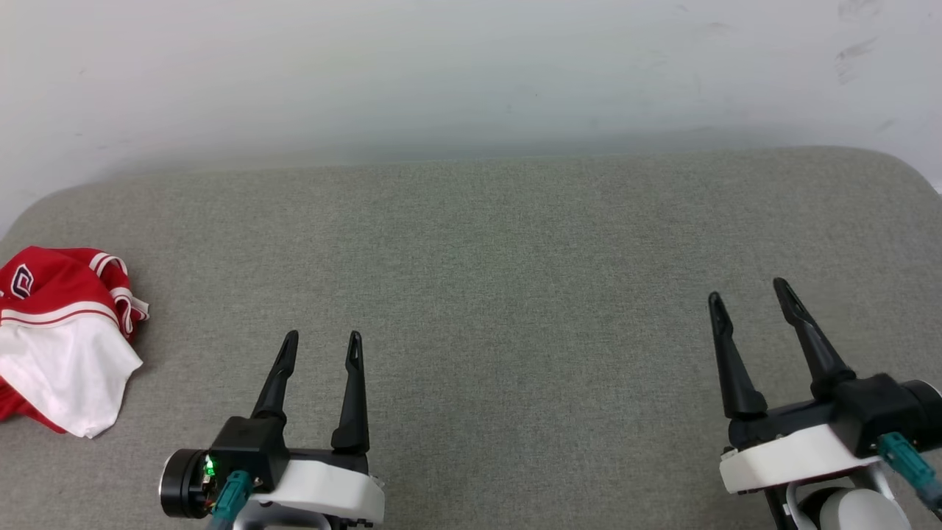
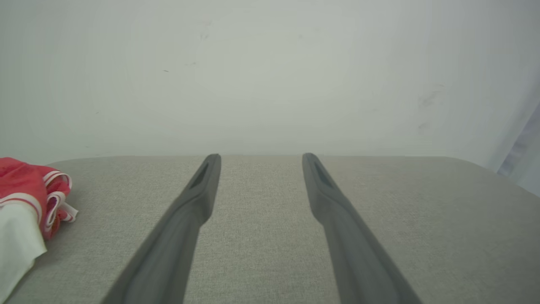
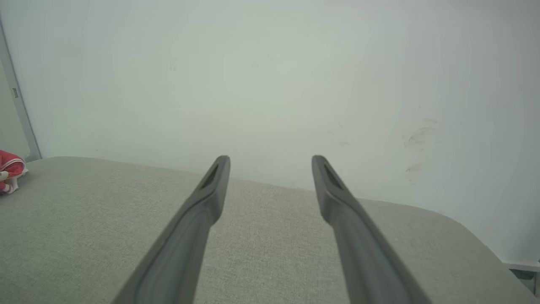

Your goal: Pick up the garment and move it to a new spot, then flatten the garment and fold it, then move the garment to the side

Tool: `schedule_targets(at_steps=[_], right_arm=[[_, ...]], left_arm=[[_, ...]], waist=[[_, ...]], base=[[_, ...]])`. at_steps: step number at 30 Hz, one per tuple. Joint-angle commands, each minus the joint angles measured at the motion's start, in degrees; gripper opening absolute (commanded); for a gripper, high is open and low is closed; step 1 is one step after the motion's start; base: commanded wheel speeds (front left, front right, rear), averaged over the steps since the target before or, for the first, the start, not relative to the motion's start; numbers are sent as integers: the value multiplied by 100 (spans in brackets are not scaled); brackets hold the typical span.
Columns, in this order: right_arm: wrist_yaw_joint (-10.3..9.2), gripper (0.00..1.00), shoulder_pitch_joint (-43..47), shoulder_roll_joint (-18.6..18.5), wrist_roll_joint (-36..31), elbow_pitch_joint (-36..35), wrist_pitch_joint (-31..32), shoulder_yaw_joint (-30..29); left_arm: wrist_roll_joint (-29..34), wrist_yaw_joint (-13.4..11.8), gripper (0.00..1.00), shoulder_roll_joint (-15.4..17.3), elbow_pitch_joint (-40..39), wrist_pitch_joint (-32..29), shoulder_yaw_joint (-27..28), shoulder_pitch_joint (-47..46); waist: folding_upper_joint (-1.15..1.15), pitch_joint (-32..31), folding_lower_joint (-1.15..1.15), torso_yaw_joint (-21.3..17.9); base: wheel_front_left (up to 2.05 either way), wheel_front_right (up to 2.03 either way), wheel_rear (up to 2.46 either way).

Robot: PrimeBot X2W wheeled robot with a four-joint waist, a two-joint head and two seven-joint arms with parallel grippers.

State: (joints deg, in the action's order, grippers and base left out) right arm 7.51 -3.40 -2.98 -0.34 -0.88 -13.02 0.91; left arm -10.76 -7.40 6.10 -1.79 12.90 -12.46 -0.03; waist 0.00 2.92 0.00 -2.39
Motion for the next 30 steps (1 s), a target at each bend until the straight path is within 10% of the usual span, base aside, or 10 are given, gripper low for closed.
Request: schedule_targets(at_steps=[1,17,30], right_arm=[[-4,100,1,12,32,-58,-29,-20],[-4,100,77,17,325,164,-204,-44],[-4,100,81,18,333,253,-219,-64]], left_arm=[[41,43,100,-23,-33,51,39,-17],[349,822,100,-317,118,211,634,175],[265,871,100,-324,289,232,585,157]], waist=[[0,4,0,-3],[0,36,0,-34],[0,14,0,-45]], base=[[0,0,0],[0,0,0],[0,0,0]])
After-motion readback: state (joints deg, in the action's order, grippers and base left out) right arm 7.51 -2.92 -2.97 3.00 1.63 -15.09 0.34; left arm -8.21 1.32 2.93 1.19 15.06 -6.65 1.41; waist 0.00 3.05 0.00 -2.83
